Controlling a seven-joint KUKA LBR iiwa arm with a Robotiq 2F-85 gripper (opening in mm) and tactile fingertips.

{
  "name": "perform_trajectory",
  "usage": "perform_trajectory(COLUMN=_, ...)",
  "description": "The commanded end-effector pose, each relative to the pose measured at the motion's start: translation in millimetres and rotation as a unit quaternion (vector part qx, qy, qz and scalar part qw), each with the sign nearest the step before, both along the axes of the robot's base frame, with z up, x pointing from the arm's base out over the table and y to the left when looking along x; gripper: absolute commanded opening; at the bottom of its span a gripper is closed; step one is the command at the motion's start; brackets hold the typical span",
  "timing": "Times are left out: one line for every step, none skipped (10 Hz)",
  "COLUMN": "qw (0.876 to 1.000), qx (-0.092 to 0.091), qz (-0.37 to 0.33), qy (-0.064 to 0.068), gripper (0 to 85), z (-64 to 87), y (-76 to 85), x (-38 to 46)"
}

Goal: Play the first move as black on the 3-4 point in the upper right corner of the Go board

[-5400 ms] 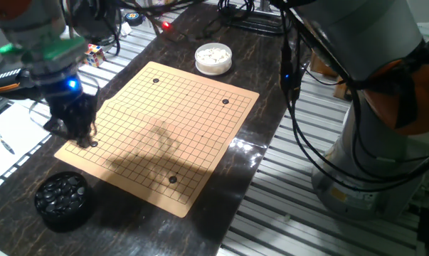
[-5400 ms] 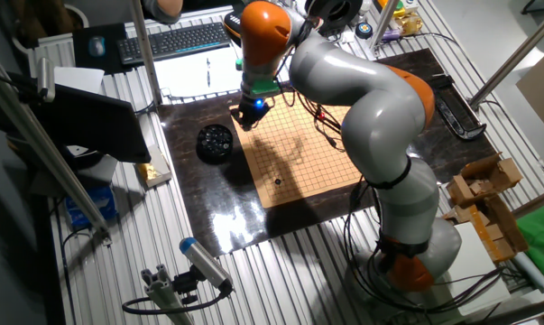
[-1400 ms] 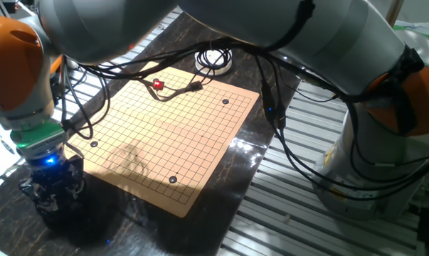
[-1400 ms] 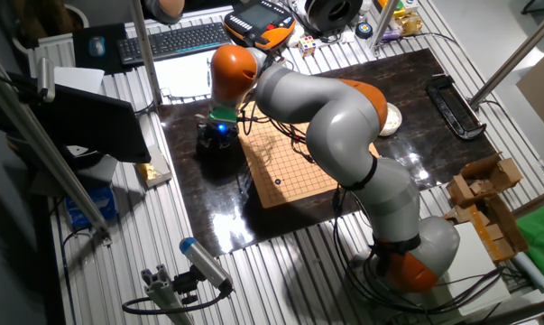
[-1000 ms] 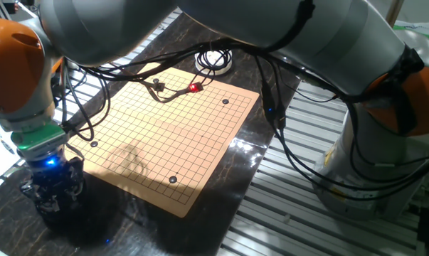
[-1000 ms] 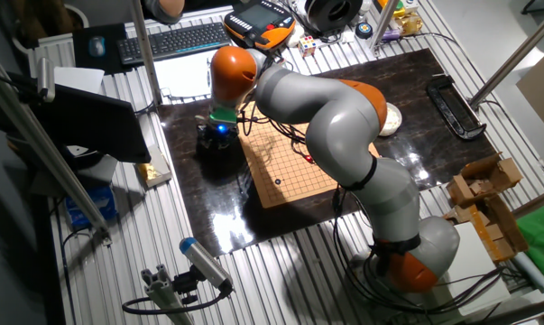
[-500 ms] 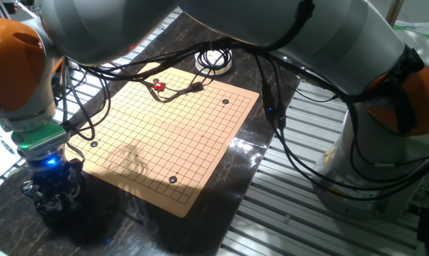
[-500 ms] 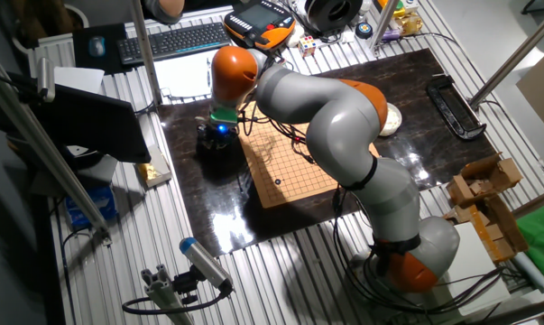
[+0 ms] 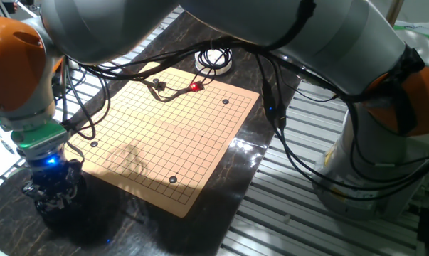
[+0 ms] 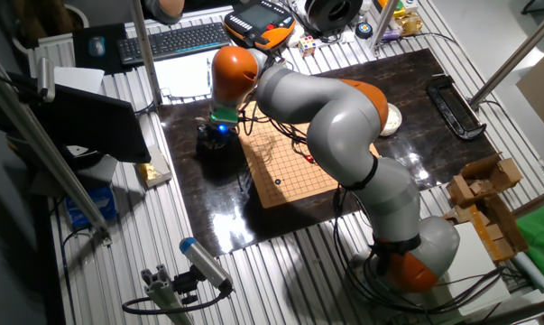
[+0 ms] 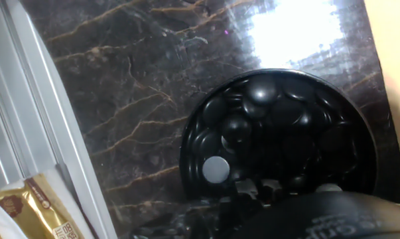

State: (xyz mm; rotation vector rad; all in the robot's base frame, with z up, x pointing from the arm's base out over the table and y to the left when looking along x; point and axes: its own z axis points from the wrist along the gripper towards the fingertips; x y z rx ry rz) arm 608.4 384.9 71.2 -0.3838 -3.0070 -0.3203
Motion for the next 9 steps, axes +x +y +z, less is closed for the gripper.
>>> perform_trajectory(qw=1.0, qx=0.001, qz=0.005, qy=0.003, gripper=8.7, z=2.3, y=-2.5, x=1.3)
perform_trajectory(qw=1.0, qx=0.002, qz=0.008, qy=0.006, gripper=8.0, z=4.4, y=-5.1, x=2.7)
perform_trajectory(qw=1.0, qx=0.003, qz=0.012, qy=0.007, gripper=7.7, z=6.3, y=-7.5, x=4.0)
perform_trajectory(qw=1.0, qx=0.004, qz=0.016, qy=0.012, gripper=7.7, z=9.7, y=-10.9, x=5.3)
perform_trajectory(qw=1.0, qx=0.008, qz=0.019, qy=0.014, gripper=6.7, z=13.5, y=-13.9, x=5.7)
perform_trajectory(qw=1.0, qx=0.007, qz=0.024, qy=0.015, gripper=5.0, z=16.9, y=-15.1, x=4.5)
perform_trajectory(qw=0.999, qx=0.002, qz=0.032, qy=0.014, gripper=3.0, z=20.3, y=-15.8, x=2.9)
perform_trajectory(qw=0.999, qx=0.0, qz=0.039, qy=0.012, gripper=0.7, z=24.8, y=-17.3, x=0.9)
perform_trajectory(qw=0.999, qx=0.003, qz=0.044, qy=0.016, gripper=0.7, z=30.9, y=-20.6, x=-0.9)
